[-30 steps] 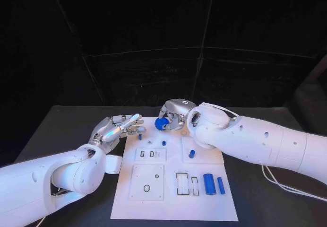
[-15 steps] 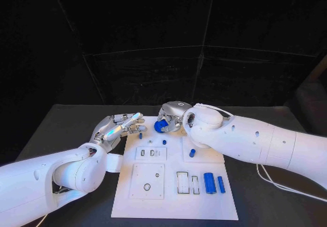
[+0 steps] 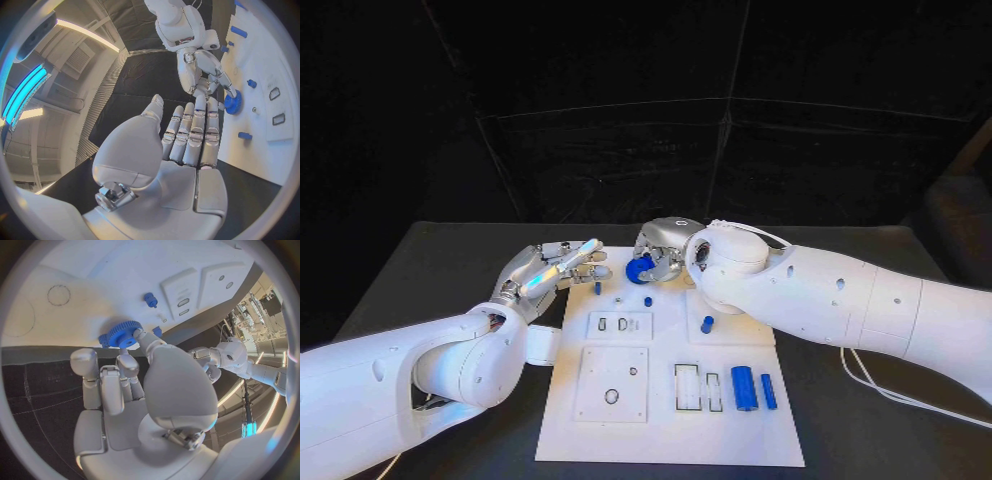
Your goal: Assemble the parts on the task board
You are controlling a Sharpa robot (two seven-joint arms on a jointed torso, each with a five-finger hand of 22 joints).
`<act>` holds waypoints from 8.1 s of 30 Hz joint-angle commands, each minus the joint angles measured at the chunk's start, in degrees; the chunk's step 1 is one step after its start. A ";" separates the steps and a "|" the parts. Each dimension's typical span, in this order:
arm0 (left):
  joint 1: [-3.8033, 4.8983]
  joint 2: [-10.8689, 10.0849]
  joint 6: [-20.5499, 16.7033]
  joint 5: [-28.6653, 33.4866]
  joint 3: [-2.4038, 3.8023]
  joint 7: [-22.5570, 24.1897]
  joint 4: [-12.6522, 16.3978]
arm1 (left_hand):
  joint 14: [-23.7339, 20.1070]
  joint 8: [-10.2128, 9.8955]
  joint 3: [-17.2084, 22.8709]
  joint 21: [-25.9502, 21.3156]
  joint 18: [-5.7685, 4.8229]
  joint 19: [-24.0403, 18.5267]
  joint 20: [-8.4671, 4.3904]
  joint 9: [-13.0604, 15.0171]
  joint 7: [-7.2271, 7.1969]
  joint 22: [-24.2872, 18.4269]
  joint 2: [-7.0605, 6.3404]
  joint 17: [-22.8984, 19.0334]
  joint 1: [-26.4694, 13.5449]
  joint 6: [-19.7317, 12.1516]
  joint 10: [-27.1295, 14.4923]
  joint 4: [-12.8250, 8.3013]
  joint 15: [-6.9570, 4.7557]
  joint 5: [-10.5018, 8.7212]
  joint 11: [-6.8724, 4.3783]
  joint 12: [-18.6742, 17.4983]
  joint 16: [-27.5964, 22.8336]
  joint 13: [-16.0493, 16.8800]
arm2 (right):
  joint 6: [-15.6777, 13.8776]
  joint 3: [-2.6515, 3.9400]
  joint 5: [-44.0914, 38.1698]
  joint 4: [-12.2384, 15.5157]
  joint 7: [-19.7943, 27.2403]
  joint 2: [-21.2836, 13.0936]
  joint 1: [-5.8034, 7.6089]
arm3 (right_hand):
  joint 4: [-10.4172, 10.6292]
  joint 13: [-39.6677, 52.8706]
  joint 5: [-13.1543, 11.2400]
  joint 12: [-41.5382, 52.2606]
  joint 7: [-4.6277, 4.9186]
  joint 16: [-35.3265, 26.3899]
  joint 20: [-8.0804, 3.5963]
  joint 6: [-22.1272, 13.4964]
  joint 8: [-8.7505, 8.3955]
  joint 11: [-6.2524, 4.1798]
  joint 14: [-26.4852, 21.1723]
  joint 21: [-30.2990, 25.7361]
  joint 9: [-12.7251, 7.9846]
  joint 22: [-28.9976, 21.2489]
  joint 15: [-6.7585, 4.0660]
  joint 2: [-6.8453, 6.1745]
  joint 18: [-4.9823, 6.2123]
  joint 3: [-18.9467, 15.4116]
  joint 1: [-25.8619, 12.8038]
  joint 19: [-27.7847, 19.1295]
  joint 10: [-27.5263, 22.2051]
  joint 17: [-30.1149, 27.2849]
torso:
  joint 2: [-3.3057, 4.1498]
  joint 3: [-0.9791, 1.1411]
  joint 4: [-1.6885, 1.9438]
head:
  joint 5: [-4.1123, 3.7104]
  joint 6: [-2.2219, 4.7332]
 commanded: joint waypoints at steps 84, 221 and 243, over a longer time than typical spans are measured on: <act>0.03 0.55 1.79 -0.45 0.02 0.12 -1.64 | 1.89 -0.44 0.30 -0.35 0.87 1.48 -0.48 0.03 -0.49 -0.46 0.56 0.58 0.58 1.67 2.00 -1.88 -0.48 0.12 -0.59 -0.60 -0.92 0.07 | -4.78 -0.09 27.17 1.09 21.54 -24.44 -5.33 | -0.39 3.50 4.00 2.46 0.20 0.53 0.88 0.48 -1.43 0.60 3.82 -0.21 0.11 -0.36 0.82 1.00 -0.52 -8.75 2.92 -0.07 0.95 4.36 | -0.86 0.42 -1.07 | -1.88 -0.99; 0.28 0.08 2.01 0.89 0.04 -0.12 -3.94 | 1.92 -0.80 0.40 -0.55 0.82 1.56 -0.47 -0.02 -0.30 -0.66 0.64 0.64 0.70 1.59 1.91 -2.42 -0.38 0.12 -0.45 -1.05 -1.41 0.00 | -0.56 -2.39 10.74 12.58 -6.32 -3.68 -5.18 | -4.87 5.96 -1.72 2.98 -2.50 1.19 -1.09 9.38 3.39 -1.80 4.15 0.62 1.31 0.94 -1.26 5.49 -0.77 2.33 -0.66 0.73 2.72 6.08 | -2.08 0.13 -1.27 | 3.23 -4.94; 0.28 0.08 2.05 0.89 0.04 -0.25 -3.89 | 1.94 -0.87 0.35 -0.59 0.82 1.58 -0.46 -0.02 -0.22 -0.71 0.58 0.66 0.60 1.59 1.91 -2.47 -0.37 0.12 -0.41 -1.13 -1.51 0.00 | 2.45 -2.41 9.59 12.30 -7.32 -3.44 -5.27 | -5.15 5.32 -1.58 2.27 -1.97 1.12 -0.85 8.20 2.59 -1.37 4.13 0.37 1.00 0.59 -0.94 3.93 -0.74 2.29 -2.05 0.55 2.09 5.99 | -2.07 0.14 -1.26 | 3.20 -5.48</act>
